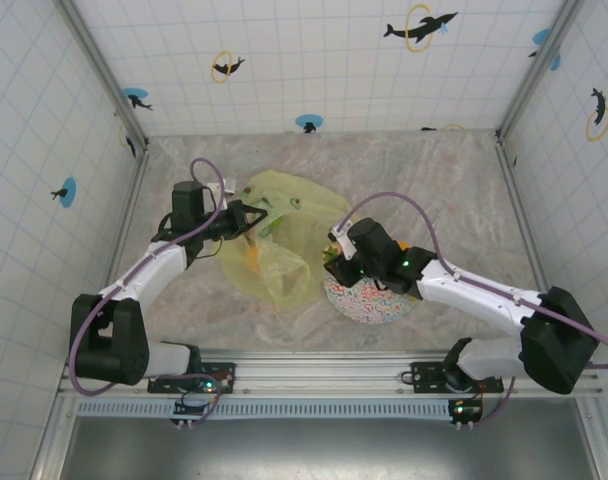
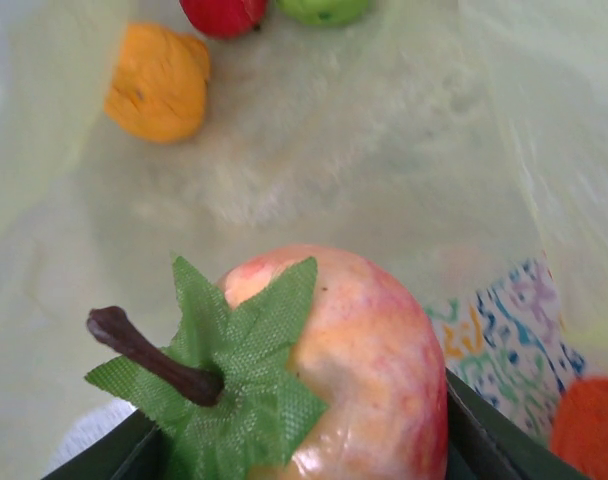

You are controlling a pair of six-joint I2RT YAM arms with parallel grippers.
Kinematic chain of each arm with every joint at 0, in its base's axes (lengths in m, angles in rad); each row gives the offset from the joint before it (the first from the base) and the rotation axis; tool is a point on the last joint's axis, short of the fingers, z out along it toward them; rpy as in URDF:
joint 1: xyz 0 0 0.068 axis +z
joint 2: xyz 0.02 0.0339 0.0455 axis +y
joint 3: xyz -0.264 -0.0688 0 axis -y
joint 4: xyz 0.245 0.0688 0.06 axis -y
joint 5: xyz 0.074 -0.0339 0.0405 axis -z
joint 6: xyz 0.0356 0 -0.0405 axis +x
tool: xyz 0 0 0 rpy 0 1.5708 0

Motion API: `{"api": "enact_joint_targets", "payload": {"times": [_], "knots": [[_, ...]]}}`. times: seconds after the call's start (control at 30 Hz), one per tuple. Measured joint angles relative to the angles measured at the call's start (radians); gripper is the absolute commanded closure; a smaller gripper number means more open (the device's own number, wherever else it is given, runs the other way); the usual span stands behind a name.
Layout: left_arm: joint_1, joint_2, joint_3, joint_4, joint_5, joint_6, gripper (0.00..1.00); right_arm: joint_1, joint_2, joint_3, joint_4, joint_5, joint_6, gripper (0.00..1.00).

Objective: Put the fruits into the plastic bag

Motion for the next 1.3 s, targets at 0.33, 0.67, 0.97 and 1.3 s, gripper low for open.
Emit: {"api": "enact_joint_targets", "payload": {"times": [0.33, 0.67, 0.97, 1.3], "knots": [[0.000, 0.000, 0.000, 0.000, 0.000, 0.000, 1.00, -0.007, 0.260, 0.086, 0.255, -0.112, 0.071, 0.61], [0.000, 0.000, 0.000, 0.001, 0.001, 0.000, 1.00, 0.004, 0.503, 0.175, 0.482, -0.162, 0.223, 0.60], [0.000, 0.000, 0.000, 0.001, 0.001, 0.000, 1.00, 0.007, 0.678, 0.275, 0.630, -0.127, 0.389, 0.56], [0.000, 0.000, 0.000, 0.001, 0.001, 0.000, 1.00, 0.002, 0.745, 0.326, 0.687, -0.129, 0.497, 0.36]]}}
